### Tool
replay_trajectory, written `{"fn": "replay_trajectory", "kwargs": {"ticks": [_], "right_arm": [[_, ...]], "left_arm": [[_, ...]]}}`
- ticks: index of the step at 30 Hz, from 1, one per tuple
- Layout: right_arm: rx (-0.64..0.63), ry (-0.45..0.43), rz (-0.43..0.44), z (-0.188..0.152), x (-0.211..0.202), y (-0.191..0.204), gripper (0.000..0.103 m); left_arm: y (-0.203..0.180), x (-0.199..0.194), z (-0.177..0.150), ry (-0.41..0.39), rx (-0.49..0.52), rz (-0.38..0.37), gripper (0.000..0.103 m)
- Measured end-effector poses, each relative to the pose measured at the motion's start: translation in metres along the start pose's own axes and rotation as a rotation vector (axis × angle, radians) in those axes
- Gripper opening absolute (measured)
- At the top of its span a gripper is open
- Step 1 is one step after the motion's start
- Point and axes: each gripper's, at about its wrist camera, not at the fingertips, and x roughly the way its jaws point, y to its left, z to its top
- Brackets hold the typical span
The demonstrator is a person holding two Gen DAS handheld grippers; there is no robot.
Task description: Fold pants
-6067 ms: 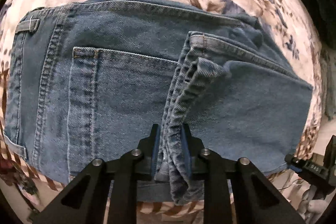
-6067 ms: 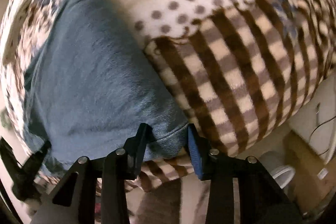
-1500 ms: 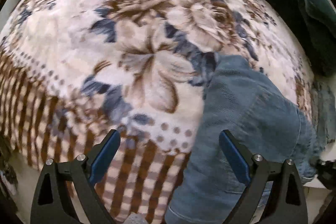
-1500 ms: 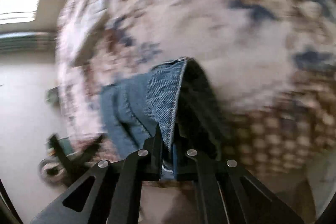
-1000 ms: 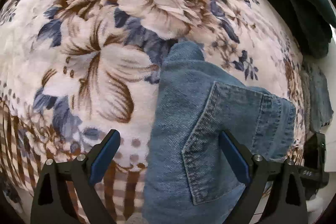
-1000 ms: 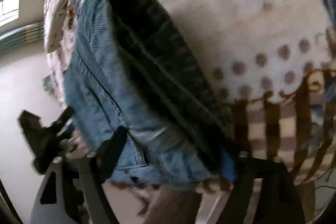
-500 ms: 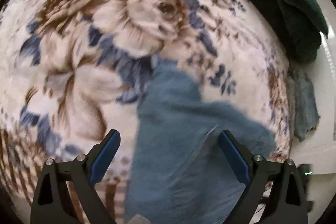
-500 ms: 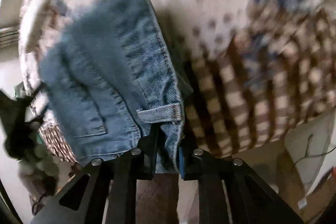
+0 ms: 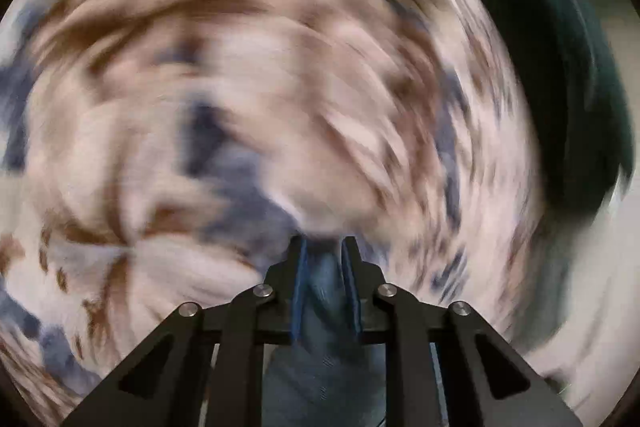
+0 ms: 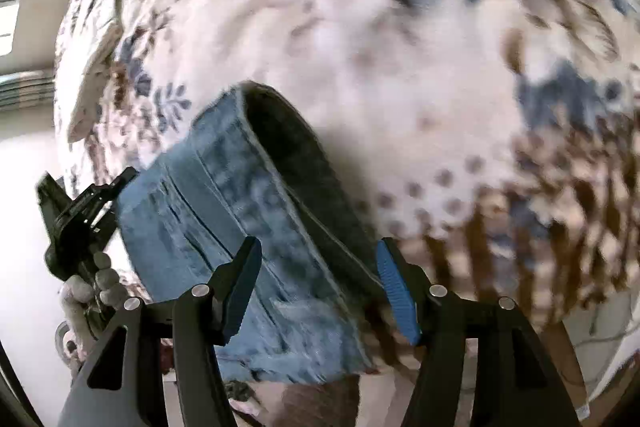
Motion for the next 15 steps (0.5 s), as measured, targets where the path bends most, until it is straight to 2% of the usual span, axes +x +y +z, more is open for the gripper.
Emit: {"fn": "replay_trajectory", "kwargs": {"ticks": [1, 3, 5, 6, 7, 8, 9, 10, 11, 12, 13, 15], "right_arm": [[-0.009, 0.000, -0.006, 0.002, 0.004, 0.010, 0.063], [-0.025, -0.010, 0.008, 0.011, 0.007, 0.016, 0.063], [-0.015, -0.015, 0.034, 0.022, 0.018, 0.021, 0.065], [-0.019, -0.021, 0.043, 0.025, 0.029, 0.029, 0.065], [-0.028, -0.012, 0.033, 0.025, 0.037, 0.029, 0.065], [-0.028, -0.007, 0.025, 0.025, 0.045, 0.030, 0.061], [-0.024, -0.029, 0.042, 0.024, 0.044, 0.030, 0.042], [-0.026, -0.041, 0.029, 0.022, 0.044, 0.033, 0.040], [-0.041, -0.046, 0.013, 0.020, 0.041, 0.035, 0.031], [-0.077, -0.056, -0.019, 0.015, 0.034, 0.041, 0.028], [-0.096, -0.065, -0.040, 0.010, 0.029, 0.042, 0.026], [-0.136, -0.104, -0.103, 0.001, 0.015, 0.049, 0.020]], "left_arm": [[0.013, -0.007, 0.004, -0.023, -0.080, -0.033, 0.015], [0.020, -0.019, 0.006, -0.038, -0.119, -0.099, 0.017], [0.010, -0.023, 0.004, -0.014, -0.063, -0.102, 0.033], [0.004, -0.024, 0.002, 0.003, -0.029, -0.095, 0.050], [-0.005, -0.023, -0.002, 0.021, 0.022, -0.095, 0.060], [-0.014, -0.020, -0.006, 0.041, 0.069, -0.077, 0.061], [-0.022, -0.016, -0.009, 0.062, 0.114, -0.055, 0.061], [-0.034, -0.010, -0.015, 0.081, 0.189, -0.018, 0.059], [-0.044, -0.006, -0.019, 0.083, 0.255, 0.029, 0.053], [-0.055, -0.001, -0.025, 0.084, 0.331, 0.061, 0.016], [-0.063, 0.004, -0.030, 0.087, 0.405, 0.101, 0.008], [-0.071, 0.006, -0.032, 0.053, 0.464, 0.151, 0.006]]}}
